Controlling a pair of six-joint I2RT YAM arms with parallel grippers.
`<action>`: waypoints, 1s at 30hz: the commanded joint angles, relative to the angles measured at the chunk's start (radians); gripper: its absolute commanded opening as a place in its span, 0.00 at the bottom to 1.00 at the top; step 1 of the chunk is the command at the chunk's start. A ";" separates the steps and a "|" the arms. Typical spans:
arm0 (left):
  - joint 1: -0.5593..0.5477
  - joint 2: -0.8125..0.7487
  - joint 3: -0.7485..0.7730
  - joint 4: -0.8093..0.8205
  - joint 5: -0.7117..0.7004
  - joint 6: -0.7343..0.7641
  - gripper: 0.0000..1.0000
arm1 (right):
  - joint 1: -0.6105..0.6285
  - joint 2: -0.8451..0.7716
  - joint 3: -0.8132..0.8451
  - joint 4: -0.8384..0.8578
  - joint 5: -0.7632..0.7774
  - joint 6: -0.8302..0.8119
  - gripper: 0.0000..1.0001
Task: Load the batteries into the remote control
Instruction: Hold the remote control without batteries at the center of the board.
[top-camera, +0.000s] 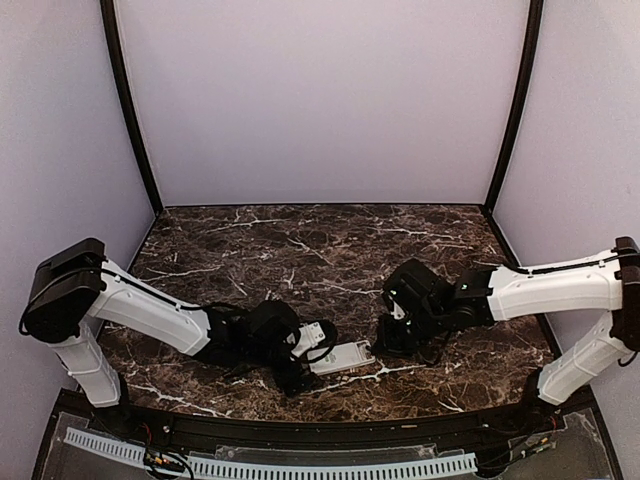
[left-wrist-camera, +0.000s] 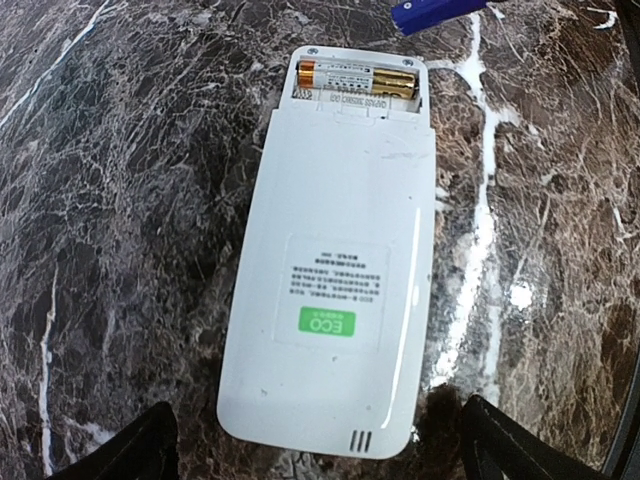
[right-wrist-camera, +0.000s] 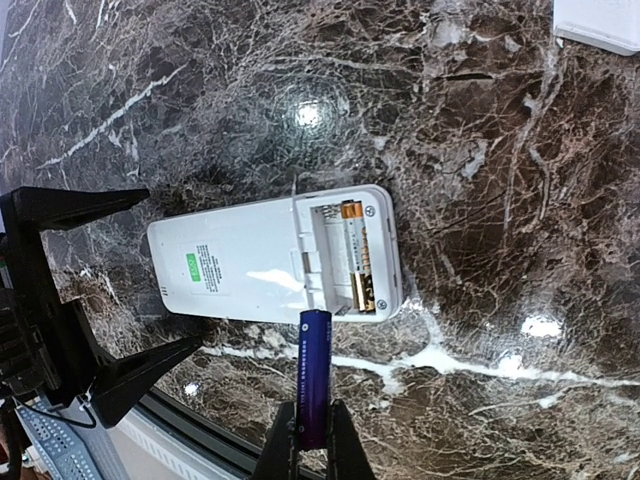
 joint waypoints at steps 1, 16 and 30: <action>0.017 0.020 0.030 0.016 0.005 0.030 0.97 | 0.015 0.016 0.013 0.030 0.010 -0.027 0.00; 0.023 0.068 0.024 0.043 0.083 0.018 0.85 | 0.015 0.147 0.039 0.087 0.026 -0.051 0.00; 0.023 0.098 0.021 0.044 0.120 0.012 0.78 | 0.024 0.206 0.042 0.108 0.066 -0.027 0.00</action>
